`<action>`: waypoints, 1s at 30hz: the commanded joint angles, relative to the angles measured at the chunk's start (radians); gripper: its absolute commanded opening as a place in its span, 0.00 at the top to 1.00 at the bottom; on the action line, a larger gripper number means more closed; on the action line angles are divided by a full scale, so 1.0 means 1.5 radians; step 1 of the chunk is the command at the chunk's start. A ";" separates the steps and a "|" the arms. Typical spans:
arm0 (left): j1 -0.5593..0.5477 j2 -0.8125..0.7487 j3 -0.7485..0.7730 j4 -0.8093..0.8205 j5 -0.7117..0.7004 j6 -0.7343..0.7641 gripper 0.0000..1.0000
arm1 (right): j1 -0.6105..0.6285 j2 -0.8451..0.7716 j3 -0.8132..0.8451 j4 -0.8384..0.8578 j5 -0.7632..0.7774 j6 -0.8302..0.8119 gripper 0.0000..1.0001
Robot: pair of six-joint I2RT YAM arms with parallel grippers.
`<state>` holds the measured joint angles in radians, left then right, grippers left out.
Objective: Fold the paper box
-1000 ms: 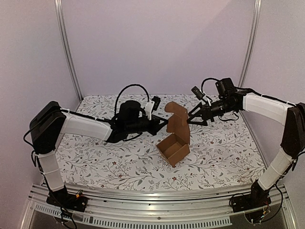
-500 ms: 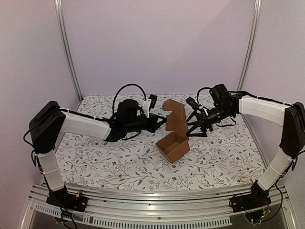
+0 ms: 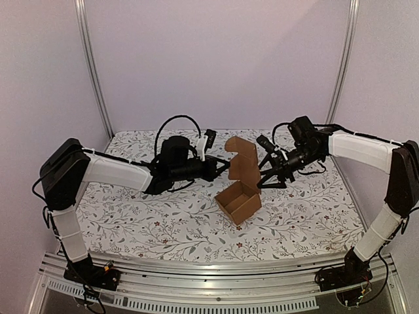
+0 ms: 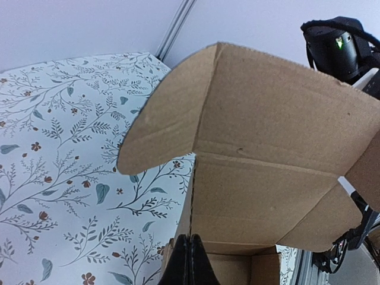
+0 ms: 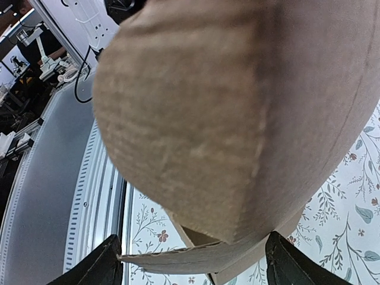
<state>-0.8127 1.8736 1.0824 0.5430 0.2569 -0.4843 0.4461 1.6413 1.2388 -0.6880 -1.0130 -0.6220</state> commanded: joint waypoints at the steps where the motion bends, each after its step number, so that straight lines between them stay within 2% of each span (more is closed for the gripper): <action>1: 0.011 -0.009 -0.007 0.023 0.016 -0.011 1.00 | 0.004 -0.003 0.029 -0.046 -0.033 -0.020 0.15; 4: 0.012 -0.011 -0.012 0.023 0.022 -0.007 1.00 | 0.004 0.000 0.055 -0.132 -0.025 -0.097 0.13; 10: 0.014 -0.014 -0.011 0.021 0.037 -0.006 1.00 | -0.007 0.015 0.081 -0.178 -0.017 -0.147 0.22; 17: 0.013 -0.017 -0.011 0.025 0.040 -0.018 1.00 | -0.006 0.029 0.082 -0.117 0.000 -0.081 0.33; 24: 0.002 -0.018 -0.017 0.032 0.020 -0.024 1.00 | 0.002 0.017 0.050 0.016 0.067 0.062 0.30; 30: -0.009 -0.015 -0.010 0.029 0.020 -0.022 1.00 | 0.005 0.018 0.042 0.060 0.106 0.114 0.36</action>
<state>-0.8143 1.8736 1.0683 0.5648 0.2840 -0.5140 0.4469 1.6691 1.3140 -0.6792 -0.9169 -0.5362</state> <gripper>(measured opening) 0.010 0.674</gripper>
